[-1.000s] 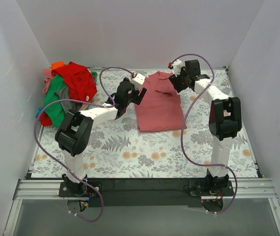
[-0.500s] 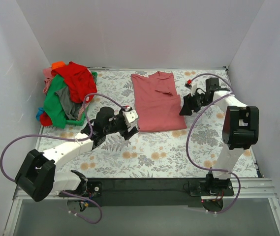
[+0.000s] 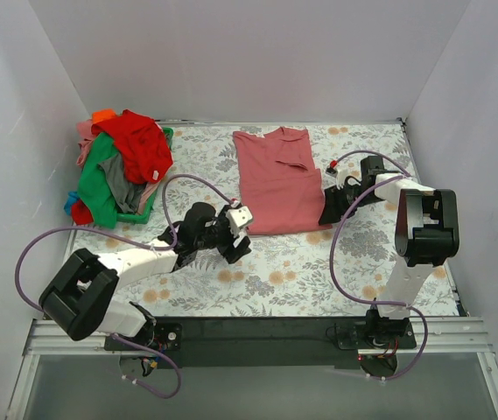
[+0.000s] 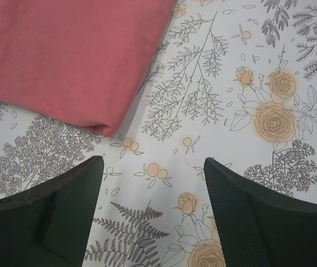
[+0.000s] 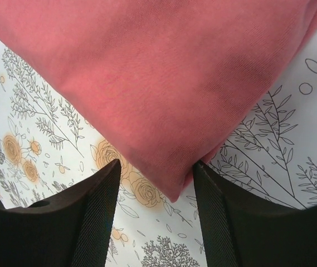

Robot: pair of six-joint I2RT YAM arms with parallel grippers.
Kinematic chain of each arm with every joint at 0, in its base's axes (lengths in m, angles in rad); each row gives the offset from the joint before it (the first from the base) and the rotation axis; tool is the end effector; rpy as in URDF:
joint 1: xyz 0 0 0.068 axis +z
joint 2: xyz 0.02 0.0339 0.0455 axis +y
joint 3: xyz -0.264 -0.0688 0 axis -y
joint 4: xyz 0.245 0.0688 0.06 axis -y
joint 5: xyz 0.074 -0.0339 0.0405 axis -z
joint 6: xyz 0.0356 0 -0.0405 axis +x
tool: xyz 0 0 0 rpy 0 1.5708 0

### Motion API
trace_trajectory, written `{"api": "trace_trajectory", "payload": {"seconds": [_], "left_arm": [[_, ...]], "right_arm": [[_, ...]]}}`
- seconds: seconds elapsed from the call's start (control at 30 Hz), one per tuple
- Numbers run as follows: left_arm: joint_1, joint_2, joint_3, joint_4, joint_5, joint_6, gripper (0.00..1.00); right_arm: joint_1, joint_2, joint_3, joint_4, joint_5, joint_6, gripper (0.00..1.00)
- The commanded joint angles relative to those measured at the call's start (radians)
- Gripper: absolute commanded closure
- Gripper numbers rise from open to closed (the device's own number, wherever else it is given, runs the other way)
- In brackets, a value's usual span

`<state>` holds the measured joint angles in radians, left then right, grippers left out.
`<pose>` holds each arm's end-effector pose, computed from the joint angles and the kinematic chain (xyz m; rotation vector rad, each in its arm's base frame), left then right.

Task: Fold and stack the t-shirts
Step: Fold the tshirt

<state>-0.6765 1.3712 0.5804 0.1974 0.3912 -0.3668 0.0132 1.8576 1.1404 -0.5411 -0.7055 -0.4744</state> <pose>0.2030 -0.1804 0.1805 0.5899 2.2190 -0.9973 0.3495 0.0277 0.1547 -0.7631 2.4519 0.8265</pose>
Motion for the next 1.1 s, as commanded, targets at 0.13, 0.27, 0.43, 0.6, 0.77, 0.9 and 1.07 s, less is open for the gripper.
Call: {"api": "trace_trajectory", "payload": {"seconds": [0.13,0.27,0.43,0.6,0.77,0.9,1.07], "left_arm": [[-0.001,0.081,0.001,0.125,-0.066,-0.153,0.31],[-0.001,0.126,0.006,0.172,-0.058,-0.211,0.36],[0.0,0.192,0.07,0.143,-0.106,-0.287,0.43],[0.002,0.203,0.078,0.16,-0.089,-0.366,0.48],[0.002,0.238,0.114,0.128,-0.11,-0.409,0.53],[0.003,0.266,0.141,0.097,-0.12,-0.429,0.64],[0.003,0.276,0.153,0.074,-0.181,-0.446,0.66]], "right_arm": [[-0.004,-0.014,-0.018,0.01,0.008,0.005,0.49],[-0.004,-0.02,-0.027,0.007,0.014,-0.003,0.5],[-0.004,-0.011,-0.022,0.006,0.009,-0.003,0.52],[-0.03,-0.009,-0.022,0.004,0.008,-0.006,0.52],[-0.033,-0.001,-0.021,0.004,0.003,-0.006,0.53],[-0.033,-0.001,-0.022,0.004,0.001,-0.006,0.54],[-0.033,-0.001,-0.021,0.003,-0.002,-0.006,0.54]]}}
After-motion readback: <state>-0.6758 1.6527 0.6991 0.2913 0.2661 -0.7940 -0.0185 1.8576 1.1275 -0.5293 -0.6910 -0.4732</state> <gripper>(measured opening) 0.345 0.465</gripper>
